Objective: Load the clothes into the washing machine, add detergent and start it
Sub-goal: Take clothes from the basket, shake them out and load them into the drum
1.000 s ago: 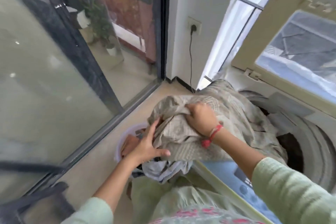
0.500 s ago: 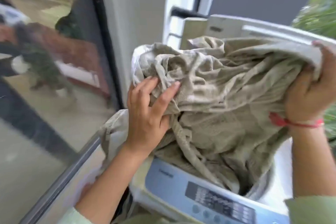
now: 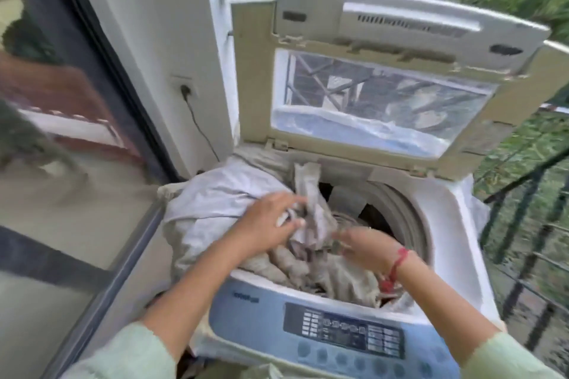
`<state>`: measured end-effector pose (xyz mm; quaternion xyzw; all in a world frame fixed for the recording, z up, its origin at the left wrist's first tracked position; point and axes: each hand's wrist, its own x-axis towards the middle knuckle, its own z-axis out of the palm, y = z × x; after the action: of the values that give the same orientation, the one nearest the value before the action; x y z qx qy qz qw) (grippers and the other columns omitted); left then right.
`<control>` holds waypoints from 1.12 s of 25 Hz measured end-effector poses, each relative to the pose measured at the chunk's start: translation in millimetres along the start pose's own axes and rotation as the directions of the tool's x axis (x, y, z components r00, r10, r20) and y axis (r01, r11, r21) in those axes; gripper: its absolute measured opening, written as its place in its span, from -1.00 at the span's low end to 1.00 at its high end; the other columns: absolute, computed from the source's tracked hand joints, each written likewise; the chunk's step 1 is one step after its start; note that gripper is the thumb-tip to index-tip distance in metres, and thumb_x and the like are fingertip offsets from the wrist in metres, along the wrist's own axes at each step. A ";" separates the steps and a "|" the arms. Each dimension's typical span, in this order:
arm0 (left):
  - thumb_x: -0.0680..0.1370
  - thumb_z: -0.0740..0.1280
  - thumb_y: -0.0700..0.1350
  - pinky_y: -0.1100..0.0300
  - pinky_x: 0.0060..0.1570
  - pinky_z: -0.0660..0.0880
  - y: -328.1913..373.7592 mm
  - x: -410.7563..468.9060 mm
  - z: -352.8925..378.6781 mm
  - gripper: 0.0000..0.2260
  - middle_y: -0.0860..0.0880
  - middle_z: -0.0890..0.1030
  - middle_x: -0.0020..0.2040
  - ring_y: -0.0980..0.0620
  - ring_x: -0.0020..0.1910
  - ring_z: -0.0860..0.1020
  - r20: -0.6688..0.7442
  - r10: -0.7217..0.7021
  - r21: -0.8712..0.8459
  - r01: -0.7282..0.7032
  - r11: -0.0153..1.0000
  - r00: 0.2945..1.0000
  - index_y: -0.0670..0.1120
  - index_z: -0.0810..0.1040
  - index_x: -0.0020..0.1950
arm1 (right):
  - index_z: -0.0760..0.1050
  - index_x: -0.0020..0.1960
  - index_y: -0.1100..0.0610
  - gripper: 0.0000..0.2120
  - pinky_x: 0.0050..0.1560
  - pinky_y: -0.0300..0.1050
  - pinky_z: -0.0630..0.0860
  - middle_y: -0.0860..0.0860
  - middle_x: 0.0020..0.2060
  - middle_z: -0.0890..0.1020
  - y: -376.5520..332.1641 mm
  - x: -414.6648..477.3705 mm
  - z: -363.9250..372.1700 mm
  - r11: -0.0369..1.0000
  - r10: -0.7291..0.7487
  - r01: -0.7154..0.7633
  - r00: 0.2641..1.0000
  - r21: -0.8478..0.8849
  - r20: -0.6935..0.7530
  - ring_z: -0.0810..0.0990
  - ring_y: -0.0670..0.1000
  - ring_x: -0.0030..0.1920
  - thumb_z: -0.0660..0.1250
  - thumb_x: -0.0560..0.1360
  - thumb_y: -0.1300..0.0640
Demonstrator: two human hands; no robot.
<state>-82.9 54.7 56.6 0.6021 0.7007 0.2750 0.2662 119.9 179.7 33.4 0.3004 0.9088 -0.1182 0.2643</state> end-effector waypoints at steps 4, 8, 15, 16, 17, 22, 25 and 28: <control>0.50 0.28 0.15 0.12 0.34 0.24 -92.4 -61.4 -59.9 -0.47 -0.18 0.40 0.33 -0.07 0.33 0.33 -0.625 -0.326 -0.082 0.355 0.931 0.710 -0.12 0.39 0.37 | 0.45 0.28 0.04 -0.59 0.15 0.02 0.43 0.10 0.19 0.54 -83.0 71.0 -57.2 0.934 -0.229 0.342 0.796 0.104 -0.561 0.52 0.17 0.18 0.30 0.49 -0.08; 0.43 0.35 0.25 0.13 0.42 0.11 -157.3 -102.1 -42.8 -0.18 -0.10 0.11 0.54 -0.01 0.50 0.10 -0.086 -0.752 -0.516 0.616 0.595 0.654 -0.03 0.04 0.54 | 0.12 0.48 -0.13 -0.08 0.34 0.46 -0.12 0.08 0.50 0.16 -206.6 149.8 -87.3 0.964 -0.264 0.256 0.944 -0.067 -0.197 0.13 0.22 0.48 0.21 0.25 -0.53; 0.14 0.52 0.32 0.22 -0.04 0.52 -161.9 -103.6 -1.0 0.04 0.00 0.35 0.44 0.08 0.18 0.50 0.137 -0.675 -0.908 0.364 0.206 0.725 0.20 0.04 0.48 | 0.45 0.19 0.00 -0.68 0.27 0.55 0.00 0.04 0.10 0.60 -245.8 164.1 -73.7 0.960 -0.210 0.169 0.962 -0.224 -0.173 0.52 0.15 0.21 0.30 0.44 0.07; 0.12 0.53 0.33 0.22 0.06 0.48 -152.5 -97.3 -2.4 0.11 -0.03 0.26 0.49 0.04 0.28 0.44 0.048 -0.700 -0.910 0.321 0.264 0.712 0.15 0.01 0.52 | 0.44 0.18 0.04 -0.72 0.32 0.35 0.17 0.07 0.07 0.61 -234.0 152.1 -72.8 0.965 -0.262 0.253 0.911 -0.070 -0.317 0.54 0.15 0.16 0.27 0.46 0.10; 0.12 0.54 0.31 0.24 0.19 0.40 -142.1 -89.9 -6.6 0.14 -0.04 0.18 0.52 0.04 0.38 0.32 -0.028 -0.716 -0.895 0.301 0.329 0.698 0.11 -0.02 0.54 | 0.44 0.17 0.09 -0.73 0.24 0.14 0.32 0.09 0.05 0.61 -214.6 138.9 -74.0 0.933 -0.266 0.343 0.860 0.108 -0.436 0.56 0.16 0.12 0.29 0.48 0.09; 0.19 0.18 0.53 -0.14 0.42 -0.20 -64.6 -20.5 -18.1 -0.05 -0.03 -0.16 0.55 -0.03 0.52 -0.16 -0.457 -0.361 -0.086 0.364 0.927 0.813 0.25 -0.04 0.51 | 0.46 0.11 0.18 -0.46 -0.03 -0.21 0.44 -0.04 -0.13 0.57 -54.7 0.7 -120.8 0.532 0.306 0.466 0.673 0.708 -0.673 0.51 -0.21 -0.13 0.45 0.34 -0.18; 0.35 0.15 0.46 -0.33 0.27 -0.40 -11.5 37.4 15.8 -0.15 -0.05 -0.22 0.55 -0.17 0.51 -0.23 -0.224 -0.172 0.366 0.246 0.898 0.959 0.21 -0.12 0.52 | 0.45 0.09 0.06 -0.54 -0.03 -0.13 0.45 0.08 -0.10 0.55 32.8 -63.0 -108.9 0.736 0.488 0.278 0.415 0.618 -0.768 0.51 -0.11 -0.14 0.42 0.33 -0.19; 0.45 0.22 0.28 -0.45 0.28 -0.27 -11.4 68.8 75.6 -0.28 -0.08 0.06 0.54 -0.25 0.50 -0.12 0.218 -0.334 0.593 0.147 0.791 0.917 0.08 0.05 0.52 | 0.44 0.32 -0.01 -0.40 0.03 0.06 0.52 0.18 0.20 0.53 71.4 -36.9 -25.0 0.976 0.210 -0.074 0.572 0.205 -0.793 0.59 0.19 -0.01 0.51 0.31 0.04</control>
<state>-46.8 126.4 -7.8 0.5936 0.7710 -0.0802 0.2164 178.2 227.6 70.6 0.4121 0.8902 -0.0138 -0.1936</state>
